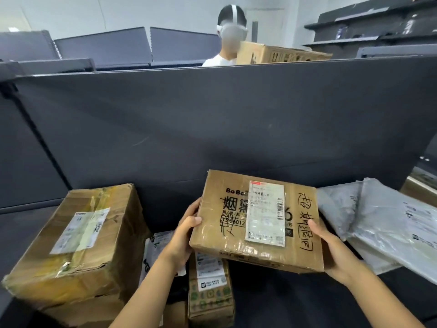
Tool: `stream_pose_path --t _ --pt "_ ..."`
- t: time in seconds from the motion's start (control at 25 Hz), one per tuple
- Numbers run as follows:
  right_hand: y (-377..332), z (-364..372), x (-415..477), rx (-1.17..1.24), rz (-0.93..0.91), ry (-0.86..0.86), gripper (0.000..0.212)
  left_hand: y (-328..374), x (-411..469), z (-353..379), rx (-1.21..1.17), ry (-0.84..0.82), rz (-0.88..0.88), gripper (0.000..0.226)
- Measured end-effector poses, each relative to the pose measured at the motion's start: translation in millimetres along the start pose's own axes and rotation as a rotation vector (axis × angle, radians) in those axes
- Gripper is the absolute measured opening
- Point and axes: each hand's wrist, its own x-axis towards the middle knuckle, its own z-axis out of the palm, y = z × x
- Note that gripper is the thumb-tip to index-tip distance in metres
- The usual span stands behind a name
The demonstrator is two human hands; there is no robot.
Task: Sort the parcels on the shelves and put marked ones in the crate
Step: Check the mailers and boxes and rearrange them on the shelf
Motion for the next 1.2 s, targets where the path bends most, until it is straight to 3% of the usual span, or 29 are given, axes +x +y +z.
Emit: stream_pose_path --t 0.08,0.24,0.36,0.44,0.64,0.8,0.96,1.08,1.2 --pt "0.3 1.6 0.0 0.005 -0.019 -0.039 0.110 2.6 -6.3 -5.5 -0.004 -0.011 0.028 0.071" --pt "-5.3 11.1 0.8 -0.063 -0.133 -0.061 0.104 11.4 -11.2 -11.2 -0.020 -0.040 0.020 0.097" --pt "-10.9 16.7 -3.9 -0.201 -0.236 -0.050 0.111 15.8 -15.3 -16.0 -0.068 -0.042 -0.100 0.107" --pt "-19.8 20.2 -6.0 -0.320 -0.310 -0.068 0.114 11.9 -20.1 -15.7 -0.116 -0.028 -0.201 0.101" --pt "-30.4 22.1 -1.4 -0.434 -0.356 -0.110 0.104 6.0 -29.8 -10.2 -0.155 0.060 -0.163 0.094" --pt "-41.6 18.4 -5.2 -0.248 -0.363 -0.025 0.101 3.6 -36.2 4.1 -0.223 0.128 -0.107 0.113" --pt "-12.9 21.9 -20.1 -0.101 -0.331 0.011 0.103 -9.0 -48.8 36.1 -0.448 0.161 0.016 0.093" --pt "32.9 47.8 -31.6 -0.122 -0.325 -0.044 0.122 -23.6 -56.2 62.3 -0.458 0.188 -0.010 0.092" --pt "57.0 54.5 -46.3 0.000 -0.320 0.069 0.131 -42.8 -69.8 84.4 -0.430 0.105 -0.071 0.094"
